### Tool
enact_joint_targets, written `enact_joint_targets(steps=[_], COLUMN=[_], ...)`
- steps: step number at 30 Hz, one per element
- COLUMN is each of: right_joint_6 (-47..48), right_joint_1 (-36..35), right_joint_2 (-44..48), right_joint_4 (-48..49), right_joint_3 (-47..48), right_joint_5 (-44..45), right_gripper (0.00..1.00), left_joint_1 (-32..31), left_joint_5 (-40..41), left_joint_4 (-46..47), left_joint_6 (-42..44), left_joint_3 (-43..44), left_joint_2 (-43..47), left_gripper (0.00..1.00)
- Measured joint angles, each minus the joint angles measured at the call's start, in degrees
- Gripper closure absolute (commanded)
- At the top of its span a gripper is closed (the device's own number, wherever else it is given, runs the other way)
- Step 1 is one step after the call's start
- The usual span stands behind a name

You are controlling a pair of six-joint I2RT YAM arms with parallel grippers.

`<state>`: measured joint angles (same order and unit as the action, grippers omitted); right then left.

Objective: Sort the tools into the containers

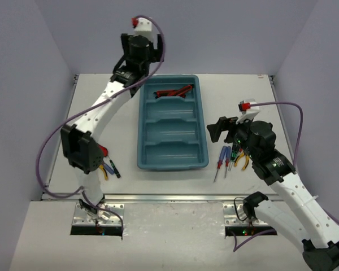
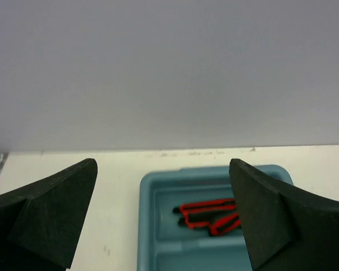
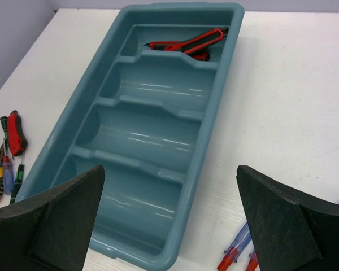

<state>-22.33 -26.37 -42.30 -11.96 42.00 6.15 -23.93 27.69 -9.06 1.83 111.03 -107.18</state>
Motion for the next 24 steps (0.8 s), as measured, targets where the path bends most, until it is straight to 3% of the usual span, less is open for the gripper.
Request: enact_joint_targets(steps=[4,8,16,22,24], right_joint_6=[0.0,0.0,0.0,0.0,0.0], right_joint_1=[0.0,0.0,0.0,0.0,0.0], right_joint_2=[-2.7,-3.8,-3.7,-3.4,-3.1], right_joint_4=[-0.3,-0.5,0.3,0.3,0.3], right_joint_3=[0.0,-0.1,-1.7,-2.3,-2.5], right_joint_5=[-0.7,-1.9,-3.4,-3.8,-3.8], right_gripper=[0.01,0.01,0.01,0.01,0.01], left_joint_1=[9.5,14.3,27.2,30.0,30.3], left_joint_5=[-0.2,2.9,-7.1,-5.7,-6.0], left_joint_4=[-6.7,-15.3,-24.7,-31.1,-31.0], left_joint_6=[-23.4,-35.9,-44.4,-49.0,-50.0], left_joint_3=[-24.3,-37.5,-53.1,-52.9,-52.8], left_joint_2=[23.6,34.4,31.1,23.6,21.7], left_gripper=[0.0,0.0,0.0,0.03,0.11])
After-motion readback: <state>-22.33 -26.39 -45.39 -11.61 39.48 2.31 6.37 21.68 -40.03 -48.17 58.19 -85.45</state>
